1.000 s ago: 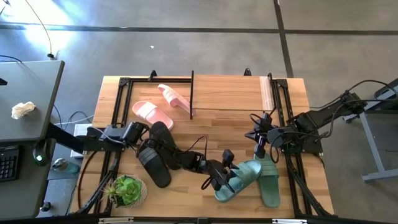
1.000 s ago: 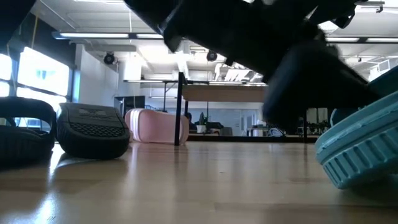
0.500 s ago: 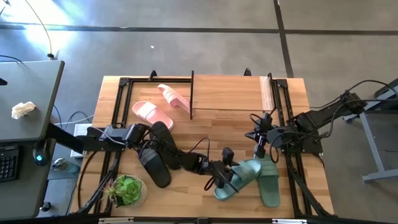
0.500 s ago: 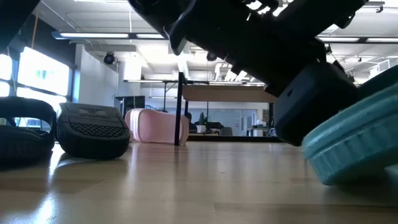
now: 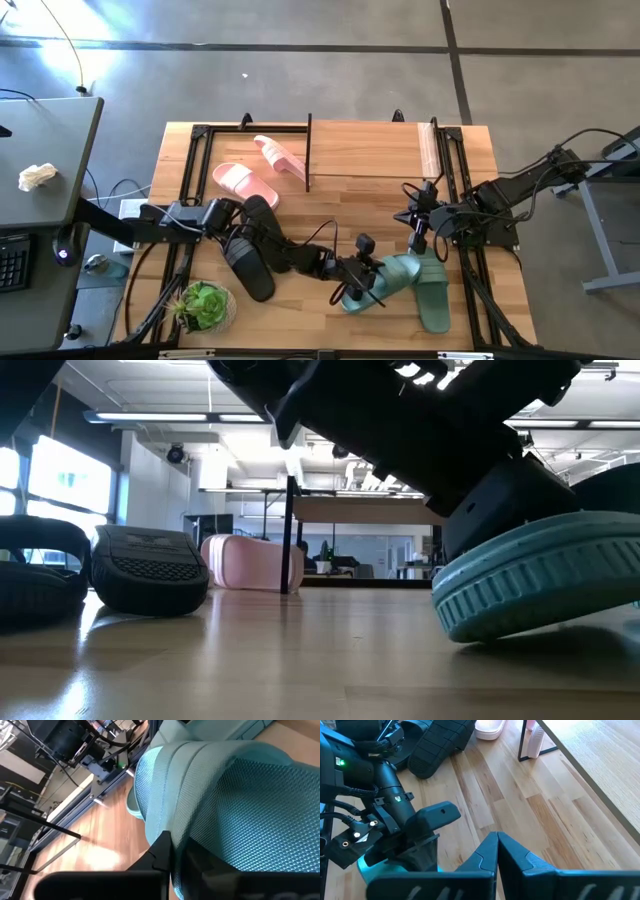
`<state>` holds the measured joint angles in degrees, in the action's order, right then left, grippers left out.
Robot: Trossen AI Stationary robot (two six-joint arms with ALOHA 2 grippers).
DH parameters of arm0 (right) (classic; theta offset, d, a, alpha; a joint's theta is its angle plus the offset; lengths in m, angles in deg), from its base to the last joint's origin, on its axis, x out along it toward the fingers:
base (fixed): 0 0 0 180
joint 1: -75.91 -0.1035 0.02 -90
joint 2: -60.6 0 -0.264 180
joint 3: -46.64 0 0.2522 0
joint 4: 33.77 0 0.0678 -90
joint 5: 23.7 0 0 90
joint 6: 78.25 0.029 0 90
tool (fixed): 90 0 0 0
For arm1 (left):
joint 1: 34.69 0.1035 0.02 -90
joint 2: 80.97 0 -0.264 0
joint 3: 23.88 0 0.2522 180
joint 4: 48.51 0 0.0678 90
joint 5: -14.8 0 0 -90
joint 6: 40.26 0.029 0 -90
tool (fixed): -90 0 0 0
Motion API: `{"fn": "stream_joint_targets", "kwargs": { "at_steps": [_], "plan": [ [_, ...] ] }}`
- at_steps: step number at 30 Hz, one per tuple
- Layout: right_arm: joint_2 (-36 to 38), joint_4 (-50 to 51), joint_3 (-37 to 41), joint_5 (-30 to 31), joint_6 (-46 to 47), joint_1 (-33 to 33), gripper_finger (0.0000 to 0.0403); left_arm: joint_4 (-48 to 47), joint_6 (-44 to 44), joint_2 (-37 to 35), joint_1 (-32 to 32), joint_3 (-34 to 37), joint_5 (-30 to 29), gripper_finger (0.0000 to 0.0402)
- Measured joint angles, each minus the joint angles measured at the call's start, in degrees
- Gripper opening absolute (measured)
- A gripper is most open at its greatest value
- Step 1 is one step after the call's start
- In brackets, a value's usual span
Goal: Pick and place slides into the shelf
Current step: Put the left green slide under the shelf
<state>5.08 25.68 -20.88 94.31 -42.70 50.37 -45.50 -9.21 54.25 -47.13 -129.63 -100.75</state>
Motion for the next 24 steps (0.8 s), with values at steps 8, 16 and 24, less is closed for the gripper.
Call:
{"fn": "stream_joint_targets", "kwargs": {
  "at_steps": [8, 16, 24],
  "plan": [
    [0.0, 0.0, 0.0, 0.0, 0.0, 0.0, 0.0, -1.3, 0.1, -0.7, -1.8, 0.0, -7.5, 0.0005],
    [0.0, 0.2, 0.0, 0.5, 0.0, 0.0, 0.0, -10.5, 0.2, -7.2, -4.3, 0.0, -17.7, 0.0002],
    [0.0, 0.0, 0.0, 0.5, -1.0, 0.0, 0.0, -30.0, -2.4, -14.2, -3.3, 0.0, -29.7, 0.0001]
  ]
}}
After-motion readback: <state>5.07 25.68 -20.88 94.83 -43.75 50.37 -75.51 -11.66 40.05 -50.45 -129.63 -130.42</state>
